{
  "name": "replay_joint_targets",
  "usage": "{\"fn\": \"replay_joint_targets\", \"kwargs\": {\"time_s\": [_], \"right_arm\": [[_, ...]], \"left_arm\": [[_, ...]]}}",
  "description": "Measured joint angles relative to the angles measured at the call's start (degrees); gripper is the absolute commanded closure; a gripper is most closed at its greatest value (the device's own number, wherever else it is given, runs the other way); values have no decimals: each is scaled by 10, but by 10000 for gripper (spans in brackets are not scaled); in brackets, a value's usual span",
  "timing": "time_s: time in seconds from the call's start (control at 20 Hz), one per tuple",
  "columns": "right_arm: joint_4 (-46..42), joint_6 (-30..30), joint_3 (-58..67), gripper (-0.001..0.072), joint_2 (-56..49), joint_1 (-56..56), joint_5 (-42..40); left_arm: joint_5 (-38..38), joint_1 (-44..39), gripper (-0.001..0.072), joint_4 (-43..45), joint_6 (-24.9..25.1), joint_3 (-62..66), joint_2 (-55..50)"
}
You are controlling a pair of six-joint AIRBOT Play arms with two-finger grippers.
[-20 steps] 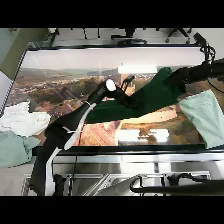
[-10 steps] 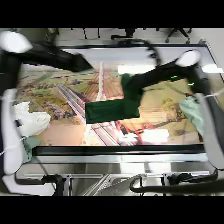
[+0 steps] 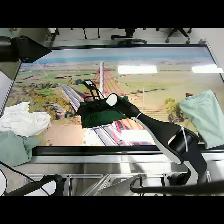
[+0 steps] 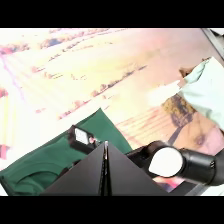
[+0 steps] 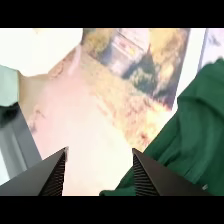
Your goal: Fold the shirts.
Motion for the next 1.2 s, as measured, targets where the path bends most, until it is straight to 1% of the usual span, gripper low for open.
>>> {"fn": "replay_joint_targets", "kwargs": {"time_s": [0.15,0.2,0.25,0.3,0.5,0.65,0.75,1.05,1.1,1.15,1.2], "right_arm": [[1,-11,1,247,38,-58,47],[-10,0,1,226,52,-90,72],[-22,12,1,97,62,-123,98],[-38,28,1,63,71,-160,130],[-111,87,-12,63,75,-281,236],[-138,105,-35,63,51,-325,271],[-136,103,-44,64,26,-334,285],[-72,63,-51,67,-42,-327,298],[-60,58,-51,76,-50,-324,300],[-46,53,-51,102,-58,-320,302],[-37,47,-51,378,-65,-316,304]], "left_arm": [[-12,3,693,0,4,0,-6],[-17,3,693,0,5,0,-9],[-21,3,692,0,6,0,-11],[-25,4,693,0,7,0,-14],[-33,4,692,0,8,0,-17],[-33,4,692,0,8,0,-18],[-35,4,693,0,8,0,-18],[-35,4,692,0,8,0,-18],[-35,4,693,-1,8,0,-18],[-35,4,693,-1,8,0,-18],[-35,4,692,-1,8,0,-18]]}}
